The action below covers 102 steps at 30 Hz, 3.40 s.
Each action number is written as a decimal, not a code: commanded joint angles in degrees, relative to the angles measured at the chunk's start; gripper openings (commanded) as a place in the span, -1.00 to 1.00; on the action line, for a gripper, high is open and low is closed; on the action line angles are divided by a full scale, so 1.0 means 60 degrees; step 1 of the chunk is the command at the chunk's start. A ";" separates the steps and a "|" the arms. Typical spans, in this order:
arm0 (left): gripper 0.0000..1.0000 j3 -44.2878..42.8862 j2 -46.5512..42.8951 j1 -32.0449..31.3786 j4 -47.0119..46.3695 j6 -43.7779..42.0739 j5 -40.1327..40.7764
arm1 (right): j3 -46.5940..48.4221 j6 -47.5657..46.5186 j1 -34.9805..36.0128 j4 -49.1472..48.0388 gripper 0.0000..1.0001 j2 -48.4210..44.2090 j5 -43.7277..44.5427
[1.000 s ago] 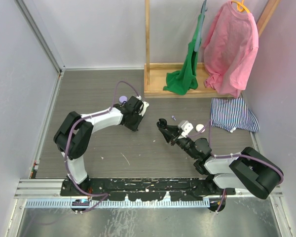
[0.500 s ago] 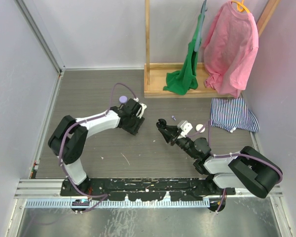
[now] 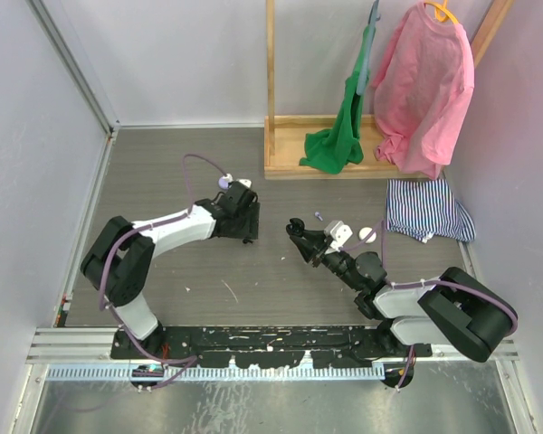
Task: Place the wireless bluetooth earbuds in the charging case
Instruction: Move the earbud to the center of the board.
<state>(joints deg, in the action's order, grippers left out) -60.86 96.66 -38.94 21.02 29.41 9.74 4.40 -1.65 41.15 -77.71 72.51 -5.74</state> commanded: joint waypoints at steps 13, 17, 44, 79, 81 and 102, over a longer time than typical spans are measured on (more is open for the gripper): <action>0.21 -0.0608 0.1045 -0.0804 0.0682 0.0276 0.2071 | 0.0370 -0.0086 0.0012 -0.0422 -0.87 0.0001 -0.0182; 0.15 -0.0321 0.0690 -0.0805 0.0781 0.0175 0.2129 | 0.0376 -0.0101 0.0003 -0.0422 -0.88 -0.0028 -0.0168; -0.17 -0.0230 -0.0038 -0.0468 0.0595 0.0169 0.1388 | 0.0410 -0.0069 0.0011 -0.0349 -0.87 -0.0020 -0.0231; -0.35 -0.0720 0.0269 0.0074 0.1140 -0.0799 0.0737 | 0.0517 -0.0030 0.0008 -0.0217 -0.87 0.0081 -0.0318; -0.39 -0.0969 0.0472 0.0074 0.1256 -0.1001 0.0703 | 0.0511 -0.0020 0.0011 -0.0204 -0.87 0.0092 -0.0313; -0.49 -0.2246 0.1890 0.0097 0.2220 -0.1536 0.0242 | 0.0562 -0.0051 0.0011 -0.0101 -0.87 0.0100 -0.0310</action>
<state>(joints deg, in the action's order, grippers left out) -72.34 106.98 -38.61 32.62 21.15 11.73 6.00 -1.63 41.15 -75.29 72.82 -7.16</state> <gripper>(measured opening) 0.256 0.309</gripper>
